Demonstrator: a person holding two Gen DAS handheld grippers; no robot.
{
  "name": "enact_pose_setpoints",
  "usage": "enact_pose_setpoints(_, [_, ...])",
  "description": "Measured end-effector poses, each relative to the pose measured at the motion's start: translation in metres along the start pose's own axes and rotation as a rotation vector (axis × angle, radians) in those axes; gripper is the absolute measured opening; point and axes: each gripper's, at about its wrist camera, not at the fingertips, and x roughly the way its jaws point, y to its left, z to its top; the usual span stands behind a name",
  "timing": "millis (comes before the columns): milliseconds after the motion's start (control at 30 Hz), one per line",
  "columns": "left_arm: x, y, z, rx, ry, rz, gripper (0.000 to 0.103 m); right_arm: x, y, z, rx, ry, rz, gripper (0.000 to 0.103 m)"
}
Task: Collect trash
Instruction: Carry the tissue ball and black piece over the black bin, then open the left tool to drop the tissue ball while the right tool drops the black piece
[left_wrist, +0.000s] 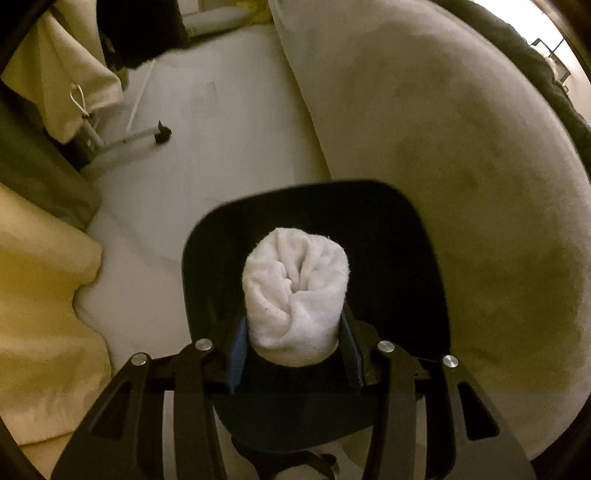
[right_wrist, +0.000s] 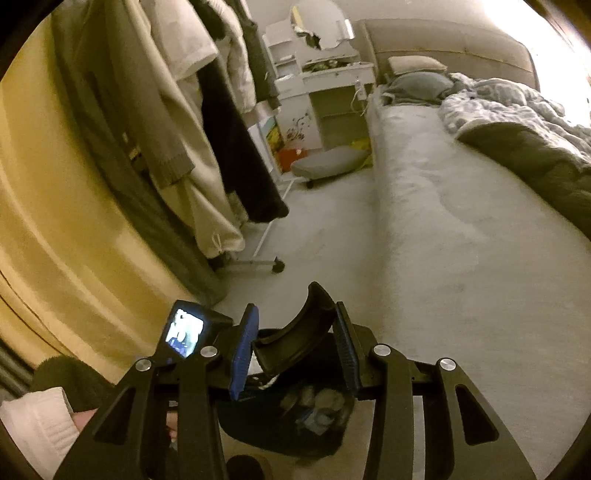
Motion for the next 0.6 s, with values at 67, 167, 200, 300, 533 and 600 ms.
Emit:
enact_pose_setpoints(67, [0.007, 0.003, -0.002, -0.014, 0.022, -0.015, 0.05, 0.009, 0.004, -0.001, -0.008, 0.018, 0.004, 0.042])
enact_pose_setpoints(167, [0.013, 0.007, -0.007, -0.018, 0.048, -0.017, 0.055, 0.024, 0.009, -0.003, -0.011, 0.048, 0.012, 0.042])
enact_pose_setpoints(200, [0.015, 0.008, -0.007, -0.018, 0.053, -0.017, 0.057, 0.03, 0.01, -0.003, -0.012, 0.059, 0.013, 0.042])
enact_pose_setpoints(300, [0.013, 0.016, -0.01, -0.016, 0.053, -0.022, 0.072, 0.046, 0.013, -0.005, -0.016, 0.096, 0.012, 0.042])
enact_pose_setpoints(533, [-0.01, 0.035, -0.013, -0.018, -0.016, -0.005, 0.075, 0.084, 0.02, -0.014, -0.032, 0.174, -0.003, 0.042])
enact_pose_setpoints(600, [-0.022, 0.04, -0.014, -0.012, -0.05, 0.0, 0.075, 0.095, 0.022, -0.018, -0.038, 0.199, -0.01, 0.042])
